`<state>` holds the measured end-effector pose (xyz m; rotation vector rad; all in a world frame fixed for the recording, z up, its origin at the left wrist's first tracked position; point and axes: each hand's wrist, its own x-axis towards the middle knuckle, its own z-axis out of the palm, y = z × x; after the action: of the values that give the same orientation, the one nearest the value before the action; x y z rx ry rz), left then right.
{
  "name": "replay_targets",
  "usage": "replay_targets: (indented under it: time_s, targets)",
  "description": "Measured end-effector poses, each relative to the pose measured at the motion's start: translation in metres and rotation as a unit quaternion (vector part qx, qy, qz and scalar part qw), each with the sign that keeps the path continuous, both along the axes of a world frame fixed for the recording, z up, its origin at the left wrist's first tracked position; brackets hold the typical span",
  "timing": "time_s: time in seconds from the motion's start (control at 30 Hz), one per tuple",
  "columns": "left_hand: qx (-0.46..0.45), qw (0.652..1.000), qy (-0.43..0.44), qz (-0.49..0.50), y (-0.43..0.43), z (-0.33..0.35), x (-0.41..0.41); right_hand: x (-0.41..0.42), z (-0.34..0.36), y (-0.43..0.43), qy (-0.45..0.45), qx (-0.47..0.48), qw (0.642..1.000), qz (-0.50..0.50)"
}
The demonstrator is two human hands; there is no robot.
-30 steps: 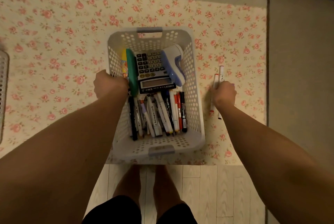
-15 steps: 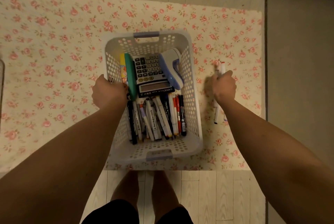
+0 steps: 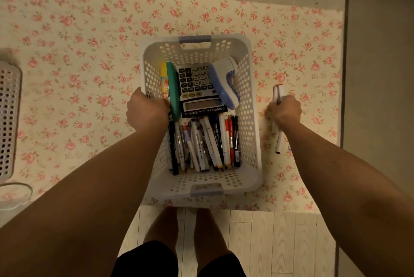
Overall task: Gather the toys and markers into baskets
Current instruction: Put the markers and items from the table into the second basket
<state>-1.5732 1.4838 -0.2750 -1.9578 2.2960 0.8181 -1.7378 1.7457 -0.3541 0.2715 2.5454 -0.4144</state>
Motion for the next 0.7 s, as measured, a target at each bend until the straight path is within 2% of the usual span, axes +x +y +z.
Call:
replay_targets:
  time_s: [0.1, 0.2, 0.3, 0.37, 0.47, 0.57, 0.7]
  targets:
    - [0.007, 1.0, 0.003, -0.004, 0.0, 0.0, 0.0, 0.002, 0.014, -0.012, 0.046, -0.021, 0.999, 0.009]
    - [0.002, 1.0, 0.0, -0.004, 0.0, 0.002, 0.0, -0.001, 0.036, -0.026, 0.09, -0.118, 0.989, 0.006]
    - [0.005, 1.0, 0.0, -0.002, 0.0, 0.003, 0.0, -0.005, 0.063, -0.042, 0.138, -0.241, 0.961, 0.005]
    - [0.004, 1.0, -0.001, -0.001, 0.0, 0.003, 0.0, -0.003, 0.083, -0.054, 0.167, -0.289, 0.943, -0.011]
    - [0.001, 1.0, -0.004, 0.002, 0.001, 0.002, 0.0, 0.012, 0.11, -0.075, 0.157, -0.365, 0.917, -0.022]
    - [-0.002, 1.0, -0.007, 0.003, 0.001, 0.001, 0.0, 0.041, 0.123, -0.087, 0.108, -0.377, 0.919, 0.036]
    - [0.0, 1.0, -0.009, -0.001, 0.001, 0.002, 0.0, 0.092, 0.1, -0.091, 0.06, -0.325, 0.936, 0.123]
